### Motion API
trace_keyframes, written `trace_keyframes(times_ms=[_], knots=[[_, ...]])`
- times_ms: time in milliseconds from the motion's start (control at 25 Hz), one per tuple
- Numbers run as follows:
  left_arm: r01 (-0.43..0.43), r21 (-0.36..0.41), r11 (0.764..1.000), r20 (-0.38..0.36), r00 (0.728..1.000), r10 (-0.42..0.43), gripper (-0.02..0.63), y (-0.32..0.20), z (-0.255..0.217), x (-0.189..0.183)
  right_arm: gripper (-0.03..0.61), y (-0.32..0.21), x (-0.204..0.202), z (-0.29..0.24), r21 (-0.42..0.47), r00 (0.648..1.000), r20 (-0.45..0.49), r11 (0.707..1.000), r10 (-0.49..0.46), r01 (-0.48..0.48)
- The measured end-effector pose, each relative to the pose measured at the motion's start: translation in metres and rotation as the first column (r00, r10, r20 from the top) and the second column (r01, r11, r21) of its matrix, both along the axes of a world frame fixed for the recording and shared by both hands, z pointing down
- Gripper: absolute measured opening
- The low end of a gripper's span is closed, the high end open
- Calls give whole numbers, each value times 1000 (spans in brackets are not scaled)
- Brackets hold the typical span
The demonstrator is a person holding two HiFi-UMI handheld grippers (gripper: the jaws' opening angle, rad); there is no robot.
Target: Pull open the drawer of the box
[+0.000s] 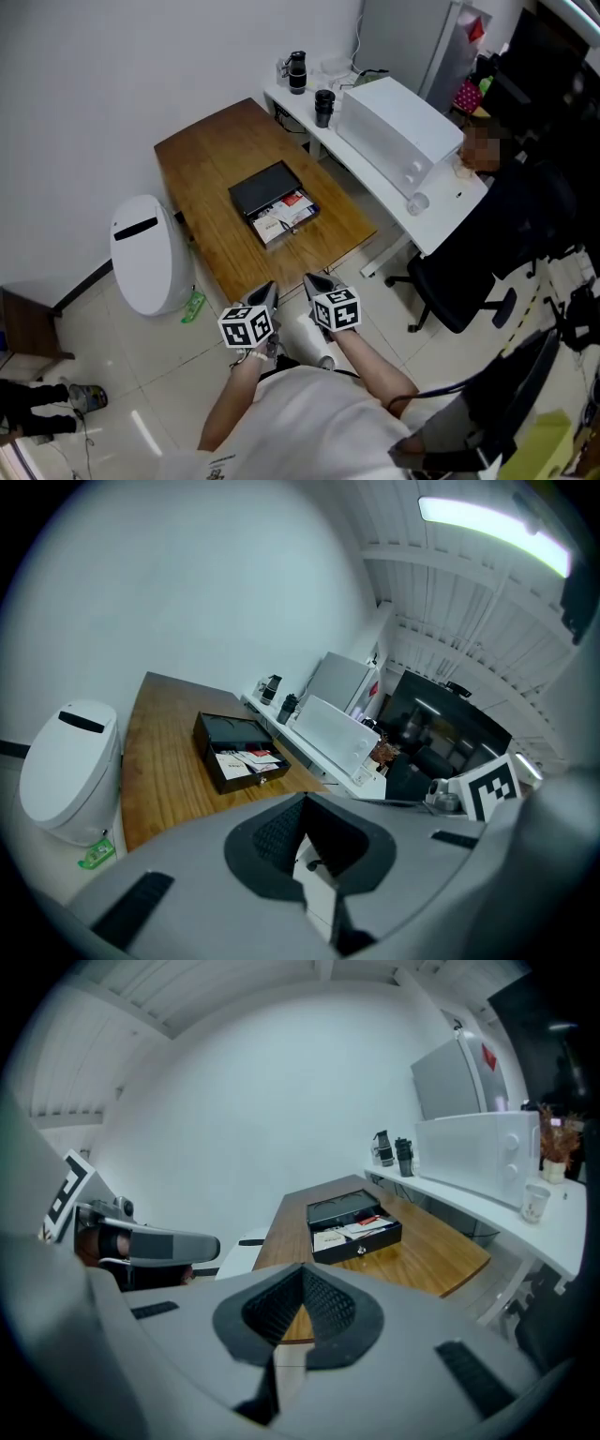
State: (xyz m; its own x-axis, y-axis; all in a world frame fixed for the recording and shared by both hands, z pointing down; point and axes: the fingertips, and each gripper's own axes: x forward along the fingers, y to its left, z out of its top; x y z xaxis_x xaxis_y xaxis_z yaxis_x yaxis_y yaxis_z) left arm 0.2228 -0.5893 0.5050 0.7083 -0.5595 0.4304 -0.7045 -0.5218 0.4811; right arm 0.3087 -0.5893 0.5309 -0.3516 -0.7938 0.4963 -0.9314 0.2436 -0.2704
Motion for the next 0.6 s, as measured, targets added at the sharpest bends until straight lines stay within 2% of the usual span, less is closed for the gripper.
trace_keyframes(times_ms=[160,600], knots=[[4,-19,1000,-3,1000,-4,3,3,4,-1,-12,1,-1,2,-15,1000,-28,1000,-5,5],[0,-33,999,0,1000,0,3,-3,11,-7,-12,-6,-14,4,-18,1000,-16,1000,-13,13]])
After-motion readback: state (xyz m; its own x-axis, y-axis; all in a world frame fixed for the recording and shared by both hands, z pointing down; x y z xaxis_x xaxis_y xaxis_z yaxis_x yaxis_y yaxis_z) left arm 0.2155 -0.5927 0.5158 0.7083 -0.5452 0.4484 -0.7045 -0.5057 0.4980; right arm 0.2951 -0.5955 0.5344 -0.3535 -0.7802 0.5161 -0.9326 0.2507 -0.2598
